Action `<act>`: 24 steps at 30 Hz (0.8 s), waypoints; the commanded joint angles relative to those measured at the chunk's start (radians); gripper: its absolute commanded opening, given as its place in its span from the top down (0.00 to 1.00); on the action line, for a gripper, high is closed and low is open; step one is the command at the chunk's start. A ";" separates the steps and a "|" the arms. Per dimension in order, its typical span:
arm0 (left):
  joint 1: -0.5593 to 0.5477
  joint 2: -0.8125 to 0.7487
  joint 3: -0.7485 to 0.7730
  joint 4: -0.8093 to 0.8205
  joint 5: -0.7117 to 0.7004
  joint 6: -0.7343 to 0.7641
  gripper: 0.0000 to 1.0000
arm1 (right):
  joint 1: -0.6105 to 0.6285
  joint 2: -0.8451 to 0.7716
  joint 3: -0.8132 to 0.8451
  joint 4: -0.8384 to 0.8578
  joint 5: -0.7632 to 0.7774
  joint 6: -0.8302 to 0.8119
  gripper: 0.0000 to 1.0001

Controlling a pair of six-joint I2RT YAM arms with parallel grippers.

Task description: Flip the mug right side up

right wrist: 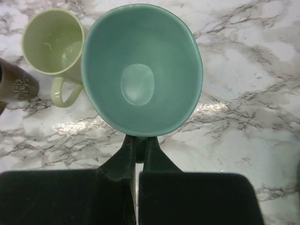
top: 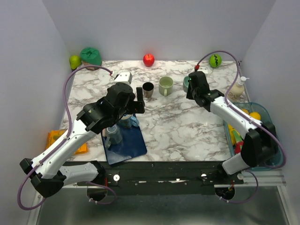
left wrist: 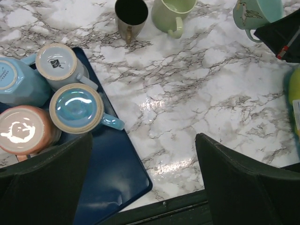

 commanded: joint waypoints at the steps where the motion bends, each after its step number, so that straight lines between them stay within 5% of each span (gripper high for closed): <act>1: 0.019 0.008 -0.022 -0.043 -0.036 0.004 0.01 | -0.016 0.138 0.048 0.169 -0.082 -0.082 0.99; 19: 0.080 0.012 -0.149 -0.030 0.021 -0.043 0.01 | -0.037 0.551 0.281 0.120 -0.053 -0.103 0.99; 24: 0.089 0.031 -0.187 -0.007 0.047 -0.060 0.01 | -0.036 0.566 0.278 0.080 -0.038 -0.082 0.80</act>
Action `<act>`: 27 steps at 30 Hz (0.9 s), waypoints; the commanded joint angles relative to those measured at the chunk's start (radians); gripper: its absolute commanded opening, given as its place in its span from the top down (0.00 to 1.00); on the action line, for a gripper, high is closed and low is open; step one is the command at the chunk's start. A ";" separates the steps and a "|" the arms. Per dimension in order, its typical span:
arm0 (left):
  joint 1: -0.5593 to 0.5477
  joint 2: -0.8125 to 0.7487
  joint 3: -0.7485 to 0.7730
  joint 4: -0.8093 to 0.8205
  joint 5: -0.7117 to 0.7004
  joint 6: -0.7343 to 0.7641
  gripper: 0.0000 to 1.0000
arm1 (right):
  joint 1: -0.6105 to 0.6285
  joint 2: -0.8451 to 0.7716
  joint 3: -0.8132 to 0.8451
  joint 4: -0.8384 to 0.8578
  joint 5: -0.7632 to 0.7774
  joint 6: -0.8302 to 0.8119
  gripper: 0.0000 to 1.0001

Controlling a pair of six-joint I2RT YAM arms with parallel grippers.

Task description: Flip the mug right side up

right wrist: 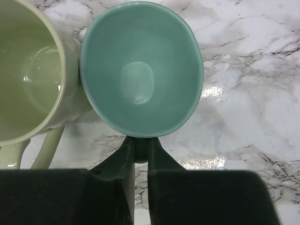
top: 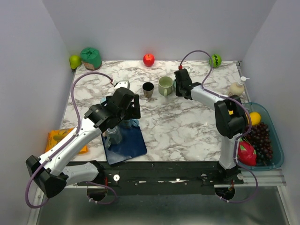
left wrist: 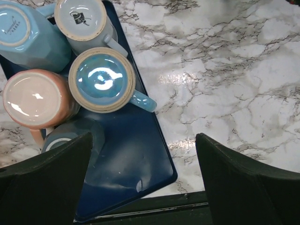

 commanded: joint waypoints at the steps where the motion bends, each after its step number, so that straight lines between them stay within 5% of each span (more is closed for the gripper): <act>1: 0.009 0.028 -0.032 0.025 0.040 -0.028 0.01 | -0.006 0.033 0.014 -0.048 0.028 0.020 0.72; 4: 0.009 0.044 -0.040 0.042 0.059 -0.028 0.01 | -0.006 0.024 0.002 -0.062 0.025 0.018 0.57; 16: 0.007 0.159 -0.067 0.133 0.152 -0.062 0.01 | -0.006 -0.201 -0.061 -0.155 -0.029 0.076 0.26; 27: 0.003 0.274 -0.078 0.102 0.018 -0.274 0.01 | -0.006 -0.505 -0.137 -0.381 -0.073 0.161 0.16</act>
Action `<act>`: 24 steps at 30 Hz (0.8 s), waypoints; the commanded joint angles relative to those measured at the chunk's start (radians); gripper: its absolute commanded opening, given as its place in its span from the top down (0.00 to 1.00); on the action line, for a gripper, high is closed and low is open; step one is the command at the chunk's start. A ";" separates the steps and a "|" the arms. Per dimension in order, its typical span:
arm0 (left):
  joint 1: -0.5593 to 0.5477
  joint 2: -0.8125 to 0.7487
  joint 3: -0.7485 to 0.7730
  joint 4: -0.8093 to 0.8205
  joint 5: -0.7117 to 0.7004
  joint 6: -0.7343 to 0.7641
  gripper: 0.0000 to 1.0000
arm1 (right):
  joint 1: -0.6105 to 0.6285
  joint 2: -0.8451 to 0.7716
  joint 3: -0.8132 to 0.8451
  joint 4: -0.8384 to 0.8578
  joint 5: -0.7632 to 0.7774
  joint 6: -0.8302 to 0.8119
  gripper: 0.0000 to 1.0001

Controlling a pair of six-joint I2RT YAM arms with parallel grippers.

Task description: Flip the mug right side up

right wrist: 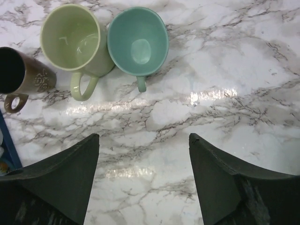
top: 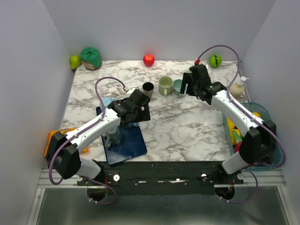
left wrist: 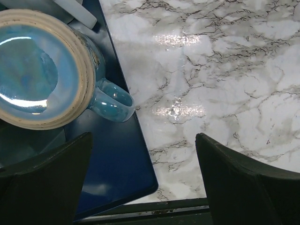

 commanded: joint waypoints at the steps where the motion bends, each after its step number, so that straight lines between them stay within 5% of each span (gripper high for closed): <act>1: -0.002 0.023 -0.005 -0.034 -0.104 -0.183 0.01 | -0.006 -0.107 -0.067 -0.118 -0.046 0.052 0.16; 12: -0.005 0.076 -0.022 -0.093 -0.248 -0.521 0.01 | -0.006 -0.239 -0.158 -0.128 -0.091 0.066 0.16; 21: 0.008 0.170 0.012 -0.128 -0.321 -0.640 0.02 | -0.006 -0.276 -0.181 -0.137 -0.097 0.047 0.16; 24: 0.016 0.179 0.012 -0.126 -0.321 -0.641 0.13 | -0.007 -0.282 -0.187 -0.140 -0.097 0.046 0.16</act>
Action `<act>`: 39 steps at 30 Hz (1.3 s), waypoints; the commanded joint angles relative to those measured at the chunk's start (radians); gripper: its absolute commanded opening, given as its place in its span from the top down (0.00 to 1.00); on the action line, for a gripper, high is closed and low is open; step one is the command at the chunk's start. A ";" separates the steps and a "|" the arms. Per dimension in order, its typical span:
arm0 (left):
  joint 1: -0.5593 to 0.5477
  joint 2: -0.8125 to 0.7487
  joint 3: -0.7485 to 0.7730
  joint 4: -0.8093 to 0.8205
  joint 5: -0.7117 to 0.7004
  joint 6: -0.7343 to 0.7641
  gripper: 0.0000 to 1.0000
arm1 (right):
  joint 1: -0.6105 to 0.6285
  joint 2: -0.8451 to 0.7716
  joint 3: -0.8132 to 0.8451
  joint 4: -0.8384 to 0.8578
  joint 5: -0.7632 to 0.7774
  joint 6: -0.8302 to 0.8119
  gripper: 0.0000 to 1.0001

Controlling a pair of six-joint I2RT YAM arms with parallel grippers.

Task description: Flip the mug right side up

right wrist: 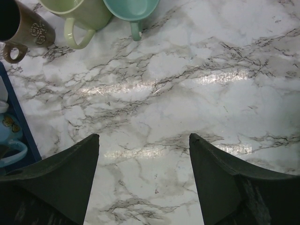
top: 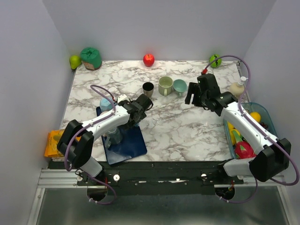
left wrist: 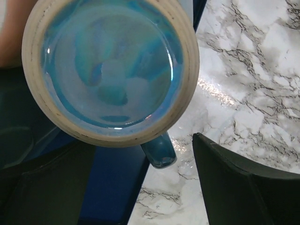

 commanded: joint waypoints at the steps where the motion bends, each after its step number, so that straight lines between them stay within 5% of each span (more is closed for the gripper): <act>1: 0.011 0.014 0.030 -0.023 -0.080 -0.057 0.19 | -0.005 -0.035 -0.017 -0.022 -0.015 -0.010 0.16; 13: 0.036 -0.024 -0.021 0.038 -0.005 0.020 0.65 | -0.005 -0.044 -0.055 -0.020 -0.025 0.003 0.18; 27: 0.083 0.006 -0.058 0.118 0.082 0.098 0.61 | -0.005 -0.078 -0.089 -0.020 -0.017 0.025 0.19; 30: 0.090 0.008 -0.061 0.133 0.090 0.119 0.73 | -0.005 -0.083 -0.089 -0.025 -0.014 0.030 0.19; 33: 0.091 0.002 -0.067 0.153 0.104 0.136 0.99 | -0.005 -0.089 -0.086 -0.028 -0.014 0.033 0.19; 39: 0.085 -0.049 -0.076 0.167 0.144 0.195 1.00 | -0.005 -0.109 -0.079 -0.038 -0.048 0.039 0.19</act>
